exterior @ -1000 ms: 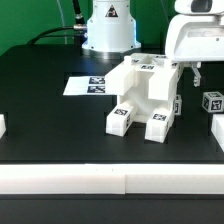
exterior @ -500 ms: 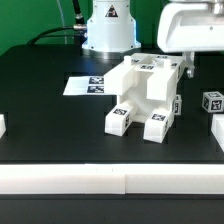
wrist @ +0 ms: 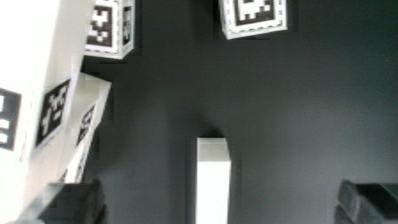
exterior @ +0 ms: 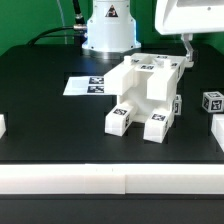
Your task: Assemble chair
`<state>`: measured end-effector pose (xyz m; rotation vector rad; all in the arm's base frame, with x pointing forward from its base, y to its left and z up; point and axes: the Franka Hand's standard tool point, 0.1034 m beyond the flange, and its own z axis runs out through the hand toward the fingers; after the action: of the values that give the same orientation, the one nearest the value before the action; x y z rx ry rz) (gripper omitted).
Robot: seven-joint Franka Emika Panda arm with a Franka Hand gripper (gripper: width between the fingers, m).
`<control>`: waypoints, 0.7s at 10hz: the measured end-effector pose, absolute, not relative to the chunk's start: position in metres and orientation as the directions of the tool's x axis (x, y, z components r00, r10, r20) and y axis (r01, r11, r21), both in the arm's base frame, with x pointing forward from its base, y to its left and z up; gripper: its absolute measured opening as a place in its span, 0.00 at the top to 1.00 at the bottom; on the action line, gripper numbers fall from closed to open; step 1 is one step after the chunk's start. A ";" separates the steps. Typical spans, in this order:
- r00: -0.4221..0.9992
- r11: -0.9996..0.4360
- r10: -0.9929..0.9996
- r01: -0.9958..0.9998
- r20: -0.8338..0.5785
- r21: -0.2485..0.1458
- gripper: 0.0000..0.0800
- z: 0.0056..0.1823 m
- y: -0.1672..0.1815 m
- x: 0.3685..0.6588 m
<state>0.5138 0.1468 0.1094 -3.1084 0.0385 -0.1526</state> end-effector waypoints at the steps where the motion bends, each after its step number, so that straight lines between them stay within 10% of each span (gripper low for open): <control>1: 0.995 -0.999 -0.026 -0.023 0.097 -0.030 0.19 0.109 0.147 0.514; 7: 0.996 -0.997 -0.066 -0.064 0.064 -0.038 0.19 0.099 0.178 0.459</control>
Offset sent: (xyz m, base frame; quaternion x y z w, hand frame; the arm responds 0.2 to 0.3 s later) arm -0.0658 0.0261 -0.0020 -0.0232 -0.0123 0.0460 0.9986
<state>0.4585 0.1784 0.0991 -3.1022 0.1013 -0.1018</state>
